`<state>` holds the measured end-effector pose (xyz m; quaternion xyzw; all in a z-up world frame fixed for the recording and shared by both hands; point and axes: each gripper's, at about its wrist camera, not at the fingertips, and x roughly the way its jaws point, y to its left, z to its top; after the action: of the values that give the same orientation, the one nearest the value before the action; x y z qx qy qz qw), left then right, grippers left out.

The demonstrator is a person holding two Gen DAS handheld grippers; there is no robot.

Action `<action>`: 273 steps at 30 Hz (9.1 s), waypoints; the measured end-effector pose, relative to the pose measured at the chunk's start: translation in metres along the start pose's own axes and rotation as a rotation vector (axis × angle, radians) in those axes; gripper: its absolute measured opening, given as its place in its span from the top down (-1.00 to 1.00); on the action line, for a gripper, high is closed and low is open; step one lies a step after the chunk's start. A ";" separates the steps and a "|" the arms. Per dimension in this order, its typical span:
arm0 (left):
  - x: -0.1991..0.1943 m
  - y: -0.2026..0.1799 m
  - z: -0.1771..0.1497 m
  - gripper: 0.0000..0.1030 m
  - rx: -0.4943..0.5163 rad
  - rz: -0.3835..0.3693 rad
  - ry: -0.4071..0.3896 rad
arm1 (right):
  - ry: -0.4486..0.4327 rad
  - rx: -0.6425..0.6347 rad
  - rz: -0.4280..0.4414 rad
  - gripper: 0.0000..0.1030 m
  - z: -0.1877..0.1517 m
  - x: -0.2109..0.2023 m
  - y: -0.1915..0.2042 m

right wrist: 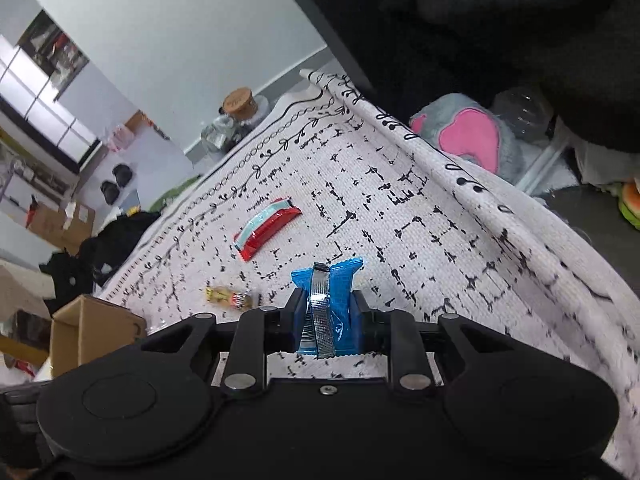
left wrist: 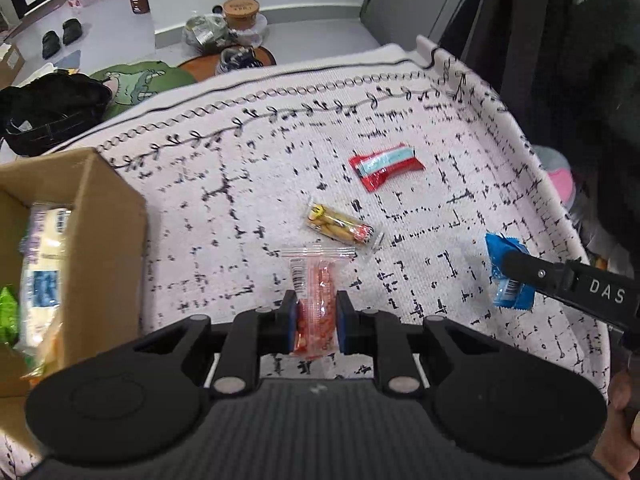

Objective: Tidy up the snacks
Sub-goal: 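Close the left gripper on the clear orange-filled pack and lift it, then carry both packs over the cardboard box and open both grippers to drop them, then move both open grippers back toward the yellow candy and red bar, then close the left gripper on the yellow candy while the right grips the red-and-teal bar, then carry both snacks over the cardboard box and open both grippers to drop them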

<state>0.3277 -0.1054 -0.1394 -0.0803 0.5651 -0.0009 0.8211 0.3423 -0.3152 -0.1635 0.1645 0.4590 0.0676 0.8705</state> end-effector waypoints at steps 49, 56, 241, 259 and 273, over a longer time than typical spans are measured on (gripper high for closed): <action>-0.123 0.144 -0.038 0.65 -0.149 -0.104 -0.197 | -0.158 -0.072 0.029 0.55 -0.087 -0.064 0.157; -0.120 0.169 -0.033 0.65 -0.181 -0.105 -0.199 | -0.139 -0.100 0.034 0.55 -0.090 -0.050 0.179; 0.004 0.065 0.066 0.65 -0.160 -0.066 -0.105 | -0.057 0.057 -0.052 0.58 0.008 0.047 0.067; -0.072 0.102 0.025 0.65 -0.169 -0.113 -0.187 | -0.131 -0.004 -0.006 0.58 -0.035 -0.022 0.121; -0.122 0.157 -0.003 0.65 -0.178 -0.176 -0.242 | -0.152 -0.055 0.035 0.58 -0.070 -0.043 0.177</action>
<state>0.2665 0.0607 -0.0486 -0.2014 0.4505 -0.0132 0.8697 0.2664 -0.1454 -0.1055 0.1534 0.3866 0.0827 0.9056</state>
